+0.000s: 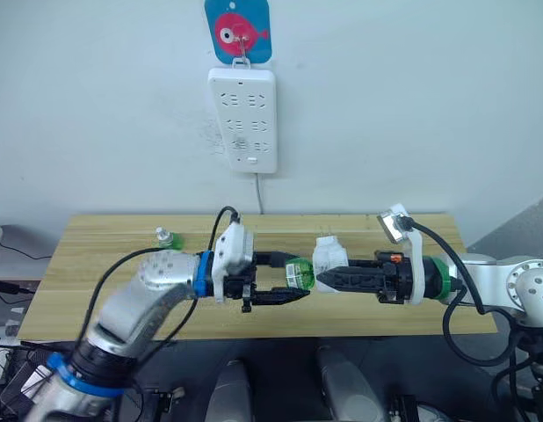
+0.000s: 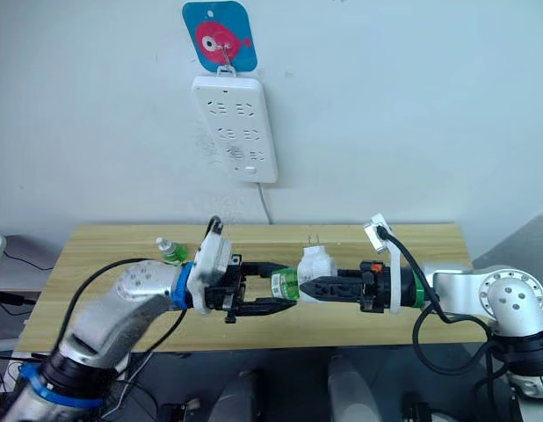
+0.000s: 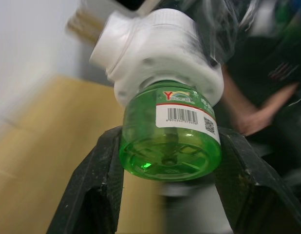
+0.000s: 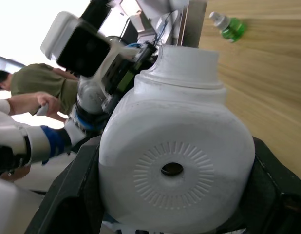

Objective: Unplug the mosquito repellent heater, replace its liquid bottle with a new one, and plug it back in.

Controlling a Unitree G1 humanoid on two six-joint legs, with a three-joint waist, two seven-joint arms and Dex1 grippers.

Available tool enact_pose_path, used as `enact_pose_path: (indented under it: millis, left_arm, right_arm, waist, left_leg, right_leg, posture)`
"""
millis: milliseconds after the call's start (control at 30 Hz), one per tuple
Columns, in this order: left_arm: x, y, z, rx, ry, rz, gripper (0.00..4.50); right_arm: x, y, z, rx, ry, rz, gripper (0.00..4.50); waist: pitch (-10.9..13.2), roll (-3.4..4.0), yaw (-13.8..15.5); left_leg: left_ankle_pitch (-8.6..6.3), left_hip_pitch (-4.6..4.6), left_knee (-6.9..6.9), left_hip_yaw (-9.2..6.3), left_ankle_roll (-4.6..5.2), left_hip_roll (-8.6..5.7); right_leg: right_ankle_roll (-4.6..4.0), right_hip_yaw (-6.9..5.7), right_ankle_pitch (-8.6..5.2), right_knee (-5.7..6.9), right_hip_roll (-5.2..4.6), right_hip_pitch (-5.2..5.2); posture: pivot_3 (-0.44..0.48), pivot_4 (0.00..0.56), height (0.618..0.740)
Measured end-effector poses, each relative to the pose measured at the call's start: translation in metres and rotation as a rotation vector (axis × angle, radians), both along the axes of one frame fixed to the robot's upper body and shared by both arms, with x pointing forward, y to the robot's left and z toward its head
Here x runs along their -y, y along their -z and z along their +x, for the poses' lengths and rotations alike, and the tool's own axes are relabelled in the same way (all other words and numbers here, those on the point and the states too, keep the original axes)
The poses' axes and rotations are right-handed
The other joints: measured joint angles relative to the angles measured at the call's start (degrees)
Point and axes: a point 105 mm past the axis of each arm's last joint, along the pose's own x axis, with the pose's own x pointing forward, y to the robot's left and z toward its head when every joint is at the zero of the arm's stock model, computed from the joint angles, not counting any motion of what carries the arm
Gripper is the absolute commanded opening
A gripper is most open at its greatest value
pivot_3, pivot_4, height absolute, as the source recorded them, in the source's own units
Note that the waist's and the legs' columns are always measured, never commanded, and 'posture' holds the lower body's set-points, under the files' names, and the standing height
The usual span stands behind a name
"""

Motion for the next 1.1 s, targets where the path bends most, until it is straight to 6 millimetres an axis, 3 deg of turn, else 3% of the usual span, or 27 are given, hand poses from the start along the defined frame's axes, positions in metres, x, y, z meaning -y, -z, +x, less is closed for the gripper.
enact_pose_path:
  millis: [100,233,367,433,533,633,833,1067,1100]
  left_arm:
    - [-0.001,-0.003,0.001,-0.068,0.013,0.013,2.21]
    - [0.0,-0.001,0.004,-0.02,0.0,0.012,2.21]
    - [-0.004,0.008,0.008,0.123,-0.04,0.042,3.56]
    - [-0.009,0.023,0.006,0.253,-0.049,0.095,4.18]
    - [-0.014,0.043,0.003,0.391,-0.058,0.139,4.18]
    - [-0.014,0.051,0.007,0.57,-0.098,0.144,4.18]
    - [-0.013,0.025,0.012,0.993,-0.214,-0.007,4.18]
    - [-0.004,0.015,0.005,1.119,-0.155,-0.07,4.18]
    - [-0.001,0.014,0.006,1.125,-0.148,-0.078,4.0]
  right_arm:
    - [-0.001,-0.001,-0.001,0.004,-0.007,0.004,3.06]
    - [0.0,-0.001,0.001,0.005,0.003,0.002,3.06]
    - [0.001,0.0,0.003,0.007,0.017,-0.004,3.06]
    - [0.002,-0.001,0.004,0.009,0.028,-0.003,3.06]
    - [0.002,-0.001,0.005,0.01,0.038,-0.004,3.06]
    - [0.002,0.0,0.005,0.007,0.041,-0.004,3.06]
    - [0.003,0.001,0.004,0.003,0.044,-0.005,3.06]
    - [0.003,0.001,0.005,0.005,0.046,-0.008,3.06]
    - [0.003,0.001,0.005,0.006,0.046,-0.008,3.06]
  waist:
    - [0.0,0.0,0.16]
    - [0.0,0.0,0.32]
    - [0.0,0.0,0.3]
    - [0.0,0.0,0.28]
    - [0.0,0.0,0.5]
    - [0.0,0.0,0.62]
    - [0.0,0.0,0.57]
    - [0.0,0.0,0.46]
    - [0.0,0.0,0.46]
  left_leg:
    - [0.0,-0.02,-0.02,0.02,0.0,0.0]
    - [0.0,-0.02,-0.04,0.03,0.0,0.0]
    - [0.0,-0.01,-0.04,0.05,0.0,0.0]
    - [0.0,0.02,-0.07,0.15,0.0,0.01]
    - [0.0,-0.01,-0.06,0.15,0.0,-0.01]
    - [0.0,-0.06,-0.01,0.14,0.0,-0.03]
    - [0.0,-0.05,0.01,0.21,0.0,-0.04]
    - [0.0,-0.05,0.02,0.2,0.0,-0.05]
    - [0.0,-0.04,0.03,0.21,0.0,-0.05]
  right_leg:
    - [-0.01,0.01,0.0,-0.09,0.0,0.0]
    - [-0.08,0.01,0.05,-0.1,0.0,0.0]
    - [-0.09,0.05,0.05,-0.1,0.0,-0.01]
    - [-0.14,0.13,0.08,-0.12,-0.02,-0.01]
    - [-0.17,0.13,0.09,-0.16,-0.05,-0.01]
    - [-0.15,0.13,0.08,-0.16,-0.07,-0.01]
    - [-0.25,0.19,0.17,-0.16,-0.09,-0.01]
    - [-0.19,0.19,0.21,-0.14,-0.09,0.0]
    - [-0.17,0.2,0.22,-0.14,-0.09,0.0]
  posture:
    - [-0.211,0.247,0.74]
    - [-0.211,0.246,0.74]
    - [-0.212,0.246,0.74]
    - [-0.212,0.245,0.74]
    - [-0.217,0.245,0.74]
    - [-0.218,0.244,0.74]
    - [-0.221,0.245,0.74]
    - [-0.224,0.245,0.74]
    - [-0.226,0.246,0.74]
